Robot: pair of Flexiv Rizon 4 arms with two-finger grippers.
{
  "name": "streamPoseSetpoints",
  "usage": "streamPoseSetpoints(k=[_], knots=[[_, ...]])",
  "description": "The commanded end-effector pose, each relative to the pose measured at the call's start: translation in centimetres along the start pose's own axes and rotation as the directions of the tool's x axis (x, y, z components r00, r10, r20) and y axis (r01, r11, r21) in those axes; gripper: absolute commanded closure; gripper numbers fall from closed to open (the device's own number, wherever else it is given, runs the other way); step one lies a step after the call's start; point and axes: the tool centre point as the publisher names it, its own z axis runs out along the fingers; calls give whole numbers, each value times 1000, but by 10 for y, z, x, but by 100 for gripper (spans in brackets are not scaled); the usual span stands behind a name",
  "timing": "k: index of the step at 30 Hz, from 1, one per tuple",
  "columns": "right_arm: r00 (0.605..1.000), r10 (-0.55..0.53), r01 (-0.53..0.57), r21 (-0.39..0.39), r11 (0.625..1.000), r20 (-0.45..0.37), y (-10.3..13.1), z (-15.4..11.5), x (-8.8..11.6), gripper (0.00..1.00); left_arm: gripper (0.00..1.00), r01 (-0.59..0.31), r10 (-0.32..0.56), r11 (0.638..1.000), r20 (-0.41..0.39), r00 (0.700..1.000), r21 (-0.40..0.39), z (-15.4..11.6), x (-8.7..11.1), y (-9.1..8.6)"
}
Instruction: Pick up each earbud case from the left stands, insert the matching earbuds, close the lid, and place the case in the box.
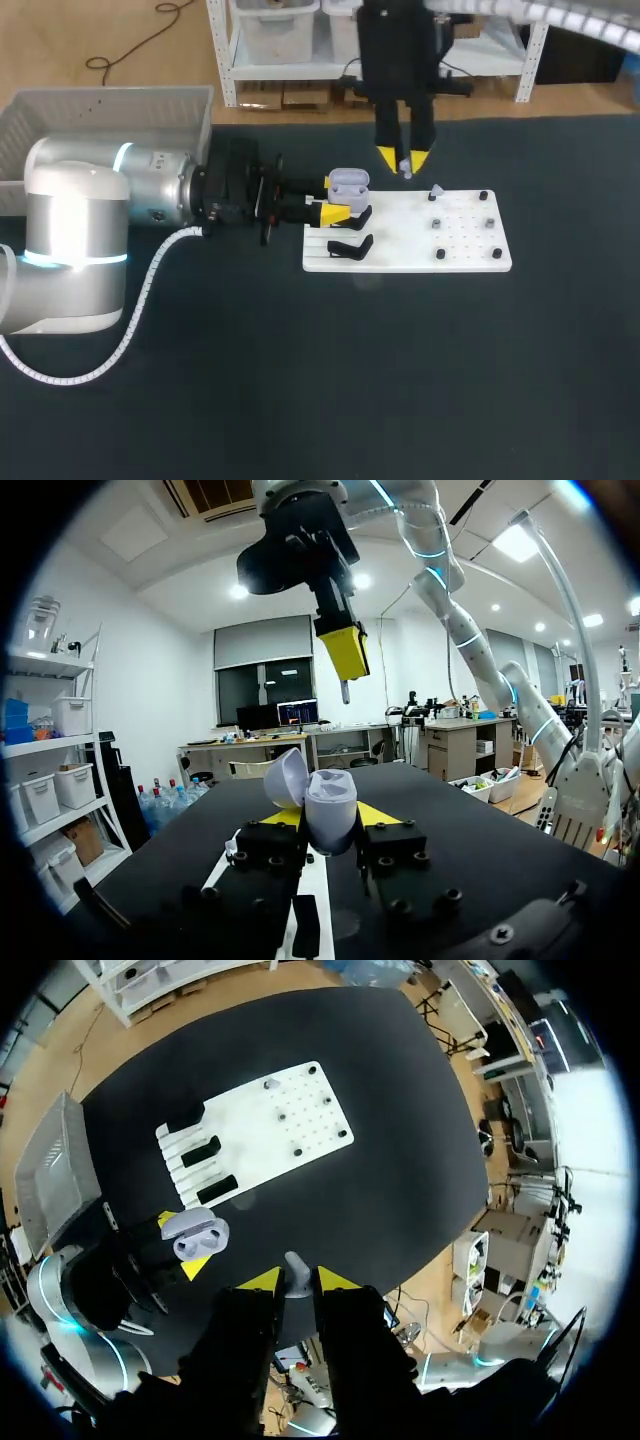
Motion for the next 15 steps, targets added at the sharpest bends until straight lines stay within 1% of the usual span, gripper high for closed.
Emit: streamPoseSetpoints(k=[1, 6, 15], knots=[[1000, 23, -23, 78, 997, 7, 17, 1, 4, 100, 100, -2, 2, 1000, 0, 1000, -6, 0, 0, -1], [1000, 27, -28, 105, 994, 11, 34, 8, 3, 100, 100, -2, 2, 1000, 0, 1000, -6, 0, 0, -1], [1000, 27, -28, 105, 994, 11, 34, 8, 3, 100, 100, -2, 2, 1000, 0, 1000, -6, 0, 0, -1]])
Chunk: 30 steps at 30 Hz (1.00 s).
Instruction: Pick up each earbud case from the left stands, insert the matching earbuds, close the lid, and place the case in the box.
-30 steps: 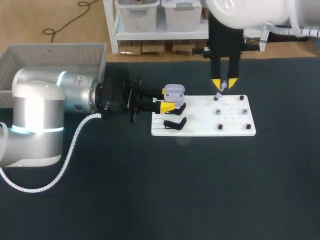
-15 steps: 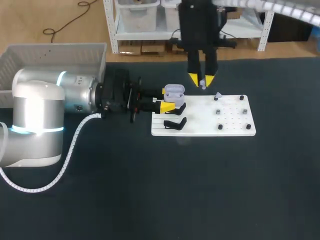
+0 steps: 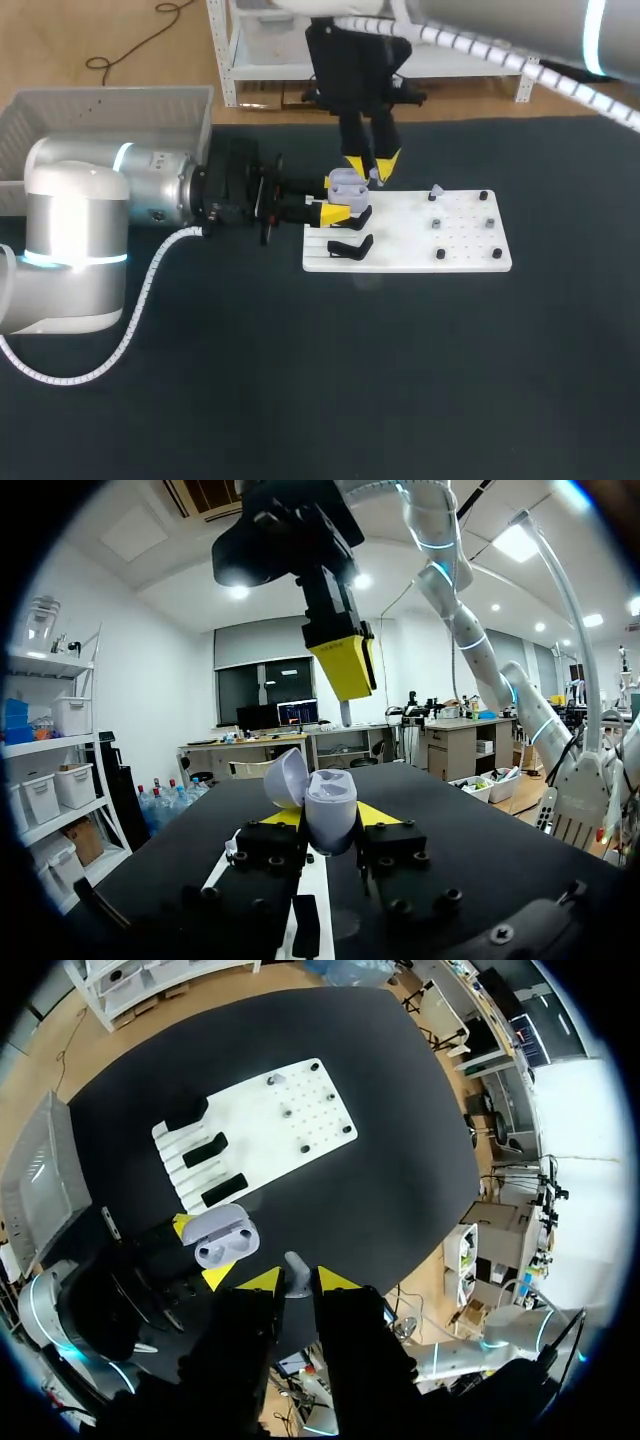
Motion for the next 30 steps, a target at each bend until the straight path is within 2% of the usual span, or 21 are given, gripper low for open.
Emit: streamPoseSetpoints(k=[1, 12, 14, 16, 22, 30], knots=[[1000, 0, 0, 22, 1000, -3, 3, -3, -1, 100, 100, -2, 2, 1000, 0, 1000, -6, 0, 0, -1], [1000, 0, 0, 22, 1000, -3, 3, -3, -1, 100, 100, -2, 2, 1000, 0, 1000, -6, 0, 0, -1], [999, 40, -42, 43, 998, 33, 12, -2, 1, 100, 100, -2, 2, 1000, 0, 1000, -6, 0, 0, -1], [997, 78, -78, 2, 997, 16, 15, -2, 3, 100, 100, -2, 2, 1000, 0, 1000, -6, 0, 0, -1], [981, 195, -195, -56, 979, -14, 14, -4, 7, 100, 100, -2, 2, 1000, 0, 1000, -6, 0, 0, -1], [965, 255, -259, -67, 964, -57, 17, -4, 14, 100, 100, -2, 2, 1000, 0, 1000, -6, 0, 0, -1]])
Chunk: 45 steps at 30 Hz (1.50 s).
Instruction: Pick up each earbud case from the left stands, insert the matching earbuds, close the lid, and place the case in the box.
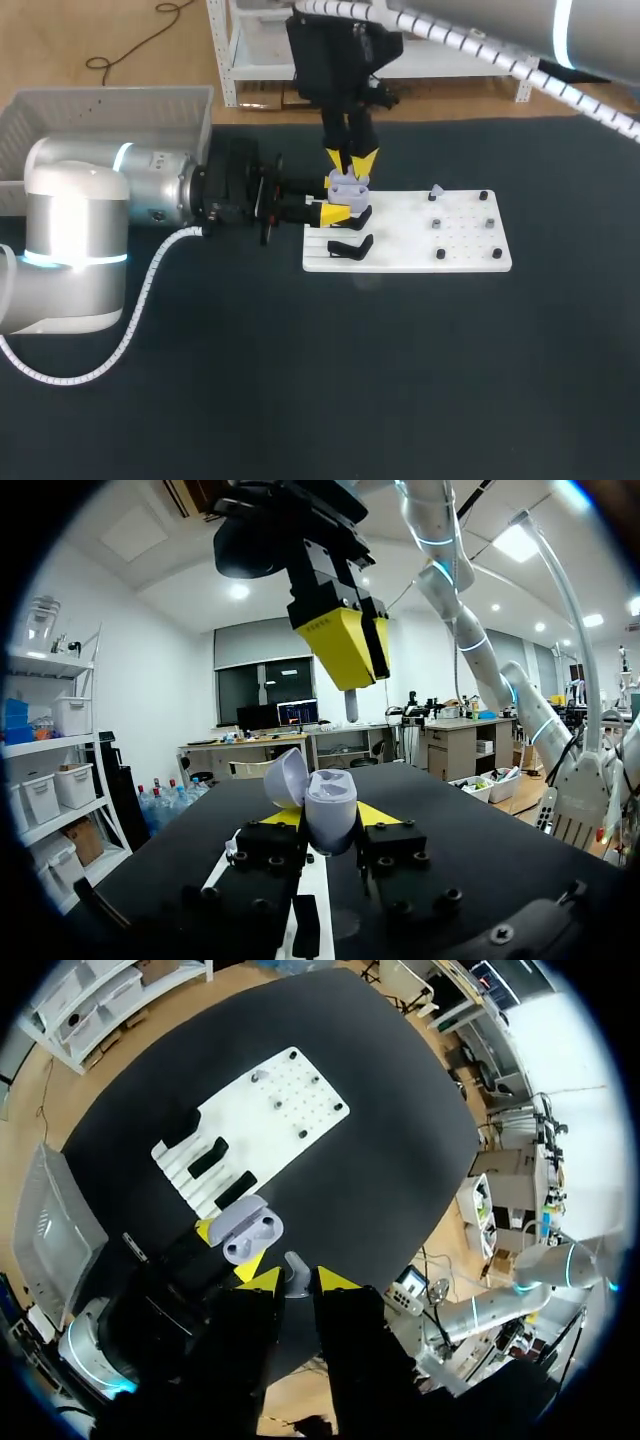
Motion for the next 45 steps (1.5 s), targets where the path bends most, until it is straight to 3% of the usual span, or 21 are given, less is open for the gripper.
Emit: streamPoseSetpoints(k=[1, 20, 31, 45], knots=[[1000, 15, -15, -31, 999, -4, -4, 5, 3, 100, 100, -2, 2, 1000, 0, 1000, -6, 0, 0, -1], [996, 73, -73, -11, 997, 43, 11, 7, 2, 100, 100, -2, 2, 1000, 0, 1000, -6, 0, 0, -1], [996, 67, -64, -44, 997, 66, 14, 12, 1, 100, 100, -2, 2, 1000, 0, 1000, -6, 0, 0, -1], [997, 60, -58, -37, 998, 48, 17, 19, -6, 100, 100, -2, 2, 1000, 0, 1000, -6, 0, 0, -1]])
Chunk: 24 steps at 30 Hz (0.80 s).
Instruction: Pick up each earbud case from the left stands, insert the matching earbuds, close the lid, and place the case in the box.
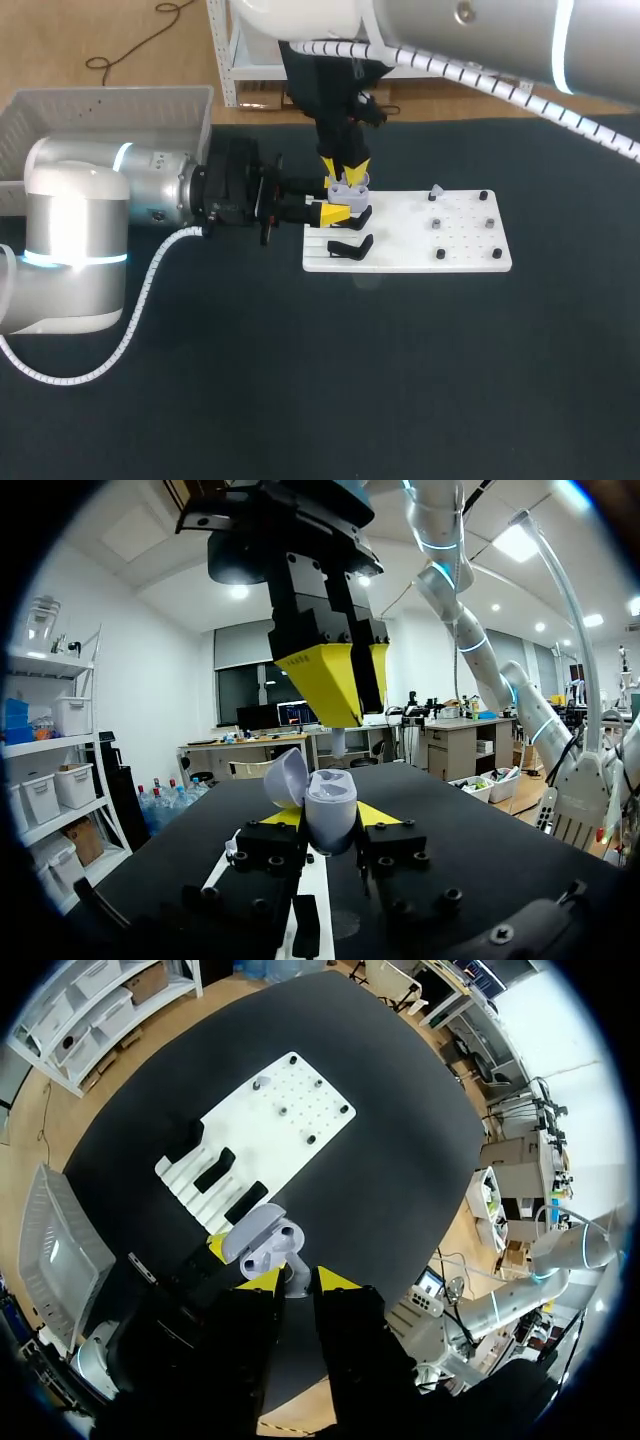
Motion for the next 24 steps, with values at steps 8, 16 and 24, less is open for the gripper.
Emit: streamPoseSetpoints(k=[8, 16, 24], knots=[[1000, -3, 3, -3, 1000, -12, -1, 8, -5, 100, 100, -2, 2, 1000, 0, 1000, -6, 0, 0, -1], [1000, 0, 0, -3, 1000, -18, 0, 10, -7, 100, 100, -2, 2, 1000, 0, 1000, -6, 0, 0, -1], [1000, 1, -1, 2, 1000, -23, 2, 13, -9, 100, 100, -2, 2, 1000, 0, 1000, -6, 0, 0, -1]])
